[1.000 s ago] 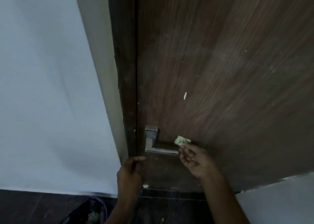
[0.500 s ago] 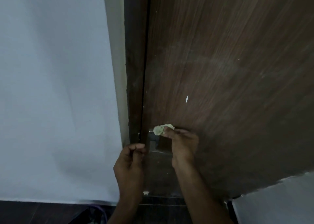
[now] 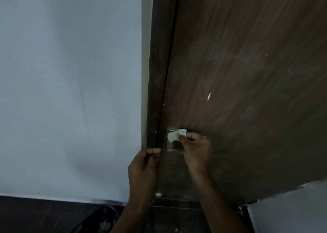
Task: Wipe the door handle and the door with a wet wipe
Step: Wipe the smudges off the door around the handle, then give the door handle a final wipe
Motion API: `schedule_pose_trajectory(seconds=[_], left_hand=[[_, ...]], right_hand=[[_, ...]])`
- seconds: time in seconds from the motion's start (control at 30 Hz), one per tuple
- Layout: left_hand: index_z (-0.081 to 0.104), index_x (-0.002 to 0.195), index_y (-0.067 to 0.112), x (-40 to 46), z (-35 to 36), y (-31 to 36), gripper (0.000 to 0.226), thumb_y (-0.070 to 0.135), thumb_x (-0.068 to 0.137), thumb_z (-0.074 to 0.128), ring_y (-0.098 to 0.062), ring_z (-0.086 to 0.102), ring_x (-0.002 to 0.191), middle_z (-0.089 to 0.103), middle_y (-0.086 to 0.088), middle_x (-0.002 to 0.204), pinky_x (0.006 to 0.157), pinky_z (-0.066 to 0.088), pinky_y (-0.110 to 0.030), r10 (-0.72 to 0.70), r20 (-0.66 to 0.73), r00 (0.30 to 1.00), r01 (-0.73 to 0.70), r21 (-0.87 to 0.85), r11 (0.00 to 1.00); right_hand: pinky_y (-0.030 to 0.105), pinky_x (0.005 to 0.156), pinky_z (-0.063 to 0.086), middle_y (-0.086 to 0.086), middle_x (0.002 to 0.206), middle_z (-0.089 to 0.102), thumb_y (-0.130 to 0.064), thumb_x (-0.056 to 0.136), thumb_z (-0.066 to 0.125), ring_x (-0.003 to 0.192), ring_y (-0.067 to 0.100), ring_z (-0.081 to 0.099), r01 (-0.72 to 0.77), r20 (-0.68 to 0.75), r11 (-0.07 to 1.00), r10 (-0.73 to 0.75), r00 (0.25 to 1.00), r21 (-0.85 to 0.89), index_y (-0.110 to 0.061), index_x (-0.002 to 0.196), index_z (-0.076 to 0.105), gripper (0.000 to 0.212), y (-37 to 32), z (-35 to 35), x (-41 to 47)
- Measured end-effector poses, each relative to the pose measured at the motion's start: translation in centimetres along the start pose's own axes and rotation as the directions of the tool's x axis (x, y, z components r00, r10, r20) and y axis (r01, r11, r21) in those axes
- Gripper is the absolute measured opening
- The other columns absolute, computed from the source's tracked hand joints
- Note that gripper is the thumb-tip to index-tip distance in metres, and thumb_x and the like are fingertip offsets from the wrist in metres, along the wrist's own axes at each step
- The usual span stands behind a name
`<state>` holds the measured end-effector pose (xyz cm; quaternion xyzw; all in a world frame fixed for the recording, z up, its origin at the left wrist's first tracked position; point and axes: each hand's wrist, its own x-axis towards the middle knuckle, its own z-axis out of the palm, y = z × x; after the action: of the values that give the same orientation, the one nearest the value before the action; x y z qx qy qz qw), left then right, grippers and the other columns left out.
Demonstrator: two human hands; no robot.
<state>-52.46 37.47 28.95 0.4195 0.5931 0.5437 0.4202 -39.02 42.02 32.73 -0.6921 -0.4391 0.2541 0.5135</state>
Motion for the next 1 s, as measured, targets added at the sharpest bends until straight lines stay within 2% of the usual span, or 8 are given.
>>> schedule_pose_trajectory(seconds=[0.13,0.3,0.4,0.53,0.67,0.77,0.9,1.0], left_hand=[[0.074,0.091,0.031,0.4,-0.7,-0.7,0.033,0.004,0.095,0.056,0.003,0.068,0.087,0.075,0.017,0.088,0.075,0.053,-0.013,-0.014,0.038,0.999,0.013,0.046,0.999],[0.075,0.095,0.03,0.1,-2.1,-1.6,0.032,0.004,0.094,0.056,0.002,0.067,0.085,0.075,0.015,0.088,0.07,0.049,-0.005,0.039,0.066,0.997,-0.046,0.107,0.993],[0.074,0.097,0.031,-0.3,-3.6,-2.5,0.027,0.01,0.093,0.057,-0.001,0.068,0.085,0.074,0.017,0.089,0.074,0.053,-0.014,0.032,0.103,0.994,-0.048,0.158,0.986],[0.073,0.099,0.029,-0.9,-6.5,-4.1,0.03,0.007,0.092,0.055,-0.006,0.07,0.086,0.075,0.012,0.091,0.081,0.054,-0.027,-0.015,0.039,0.999,0.006,0.205,0.979],[0.072,0.102,0.029,-2.7,-12.1,-7.0,0.027,0.012,0.094,0.054,0.0,0.068,0.085,0.073,0.013,0.092,0.075,0.052,-0.02,-0.079,-0.098,0.992,0.101,0.243,0.965],[0.071,0.099,0.032,-4.6,-17.1,-9.5,0.025,0.015,0.093,0.054,-0.002,0.065,0.073,0.073,0.012,0.088,0.061,0.045,-0.008,-0.133,-0.254,0.958,0.206,0.287,0.935],[0.073,0.094,0.029,-8.0,-23.0,-12.2,0.026,0.01,0.088,0.057,0.004,0.066,0.078,0.073,0.015,0.086,0.071,0.05,-0.015,-0.187,-0.48,0.857,0.345,0.266,0.9],[0.072,0.091,0.033,-10.6,-25.8,-13.1,0.029,0.008,0.087,0.057,0.008,0.065,0.077,0.073,0.017,0.084,0.065,0.044,-0.003,-0.221,-0.589,0.778,0.419,0.223,0.88]], right_hand=[[0.008,0.058,0.053,-0.019,0.073,0.075,-0.019,0.083,0.08,0.07,-0.004,0.072,0.075,0.107,0.997,-0.077,0.991,0.018,-0.025,0.089,0.077,0.009,-0.1,-1.6,-0.5],[0.009,0.058,0.054,-0.011,0.079,0.077,-0.019,0.081,0.081,0.071,-0.003,0.072,0.054,0.103,0.999,-0.054,0.993,0.002,-0.016,0.097,0.078,0.016,0.9,-1.5,-2.8],[0.009,0.06,0.054,-0.009,0.085,0.077,-0.017,0.083,0.08,0.074,-0.003,0.072,0.029,0.164,1.0,-0.028,0.986,0.0,-0.012,0.1,0.078,0.019,1.9,-0.6,-5.1],[0.005,0.053,0.045,-0.021,0.067,0.071,-0.014,0.083,0.079,0.063,-0.009,0.066,0.004,0.335,0.999,0.008,0.942,-0.034,-0.016,0.093,0.079,0.01,3.2,2.2,-8.3],[0.021,0.063,0.056,-0.01,0.073,0.076,-0.007,0.081,0.077,0.068,0.002,0.071,-0.025,0.564,0.991,0.095,0.82,-0.13,-0.01,0.09,0.079,0.01,4.3,6.7,-11.6],[0.029,0.066,0.056,-0.004,0.074,0.076,-0.004,0.076,0.078,0.072,0.013,0.072,0.114,0.692,0.973,0.059,0.719,-0.201,-0.008,0.081,0.078,0.006,5.5,10.3,-14.0],[0.005,0.061,0.041,-0.002,0.081,0.073,-0.011,0.076,0.079,0.075,0.013,0.063,0.344,0.808,0.902,0.01,0.588,-0.261,-0.013,0.085,0.075,0.011,7.2,14.7,-17.6],[0.008,0.062,0.039,0.004,0.086,0.074,-0.009,0.077,0.078,0.079,0.018,0.065,0.416,0.879,0.876,0.017,0.477,-0.243,-0.01,0.089,0.075,0.013,8.1,18.0,-20.3]])
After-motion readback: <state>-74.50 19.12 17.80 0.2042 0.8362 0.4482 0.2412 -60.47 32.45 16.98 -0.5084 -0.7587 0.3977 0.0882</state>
